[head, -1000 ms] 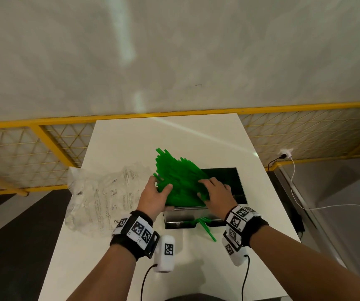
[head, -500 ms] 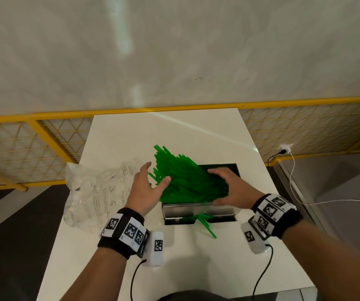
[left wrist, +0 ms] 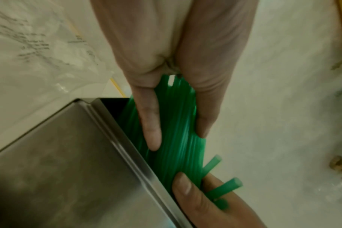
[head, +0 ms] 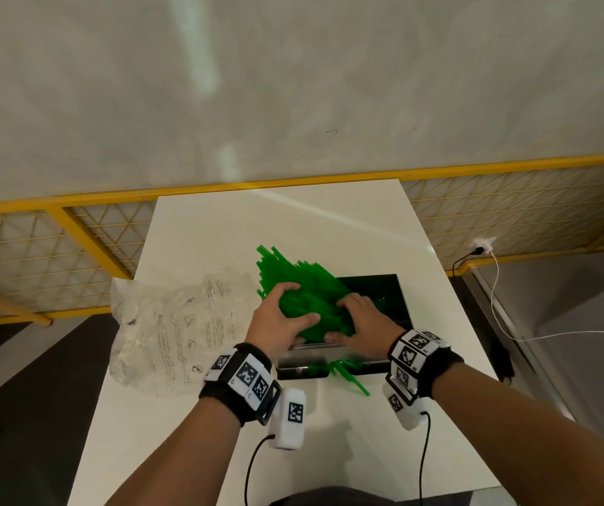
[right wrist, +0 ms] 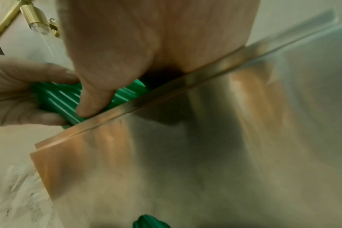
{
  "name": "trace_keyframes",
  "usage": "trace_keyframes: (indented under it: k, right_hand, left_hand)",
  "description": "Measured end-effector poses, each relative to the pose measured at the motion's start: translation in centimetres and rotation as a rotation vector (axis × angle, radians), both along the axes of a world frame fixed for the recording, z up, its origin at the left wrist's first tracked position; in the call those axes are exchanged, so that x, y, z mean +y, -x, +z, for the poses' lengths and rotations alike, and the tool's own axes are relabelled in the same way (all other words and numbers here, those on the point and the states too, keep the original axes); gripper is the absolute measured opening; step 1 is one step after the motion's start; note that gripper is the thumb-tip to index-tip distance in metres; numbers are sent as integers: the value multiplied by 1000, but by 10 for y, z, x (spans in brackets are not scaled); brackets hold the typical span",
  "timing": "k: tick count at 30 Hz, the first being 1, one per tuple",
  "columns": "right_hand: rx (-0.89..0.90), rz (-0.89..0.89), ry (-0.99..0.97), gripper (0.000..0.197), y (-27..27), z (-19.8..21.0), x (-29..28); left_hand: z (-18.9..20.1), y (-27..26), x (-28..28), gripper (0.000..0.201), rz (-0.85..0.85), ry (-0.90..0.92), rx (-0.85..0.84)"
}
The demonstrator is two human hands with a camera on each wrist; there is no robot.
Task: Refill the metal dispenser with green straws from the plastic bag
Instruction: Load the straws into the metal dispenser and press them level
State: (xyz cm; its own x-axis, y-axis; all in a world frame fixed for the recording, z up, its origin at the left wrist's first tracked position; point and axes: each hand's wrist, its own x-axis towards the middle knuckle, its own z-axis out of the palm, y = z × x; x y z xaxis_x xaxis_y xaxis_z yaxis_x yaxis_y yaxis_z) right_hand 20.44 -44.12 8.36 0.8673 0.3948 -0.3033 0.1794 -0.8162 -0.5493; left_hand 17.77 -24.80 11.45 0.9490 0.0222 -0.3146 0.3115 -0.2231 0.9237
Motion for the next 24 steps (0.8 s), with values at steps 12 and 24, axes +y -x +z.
trace_keyframes:
  k: [12,24]
  right_hand:
    - [49,6,-81,93,-9,1,9]
    - [-106,48,-16,55,-8,8,2]
  left_hand:
    - [-1,-2,12,30,154,-41,-215]
    - [-3,9,23,54,-32,-416,-317]
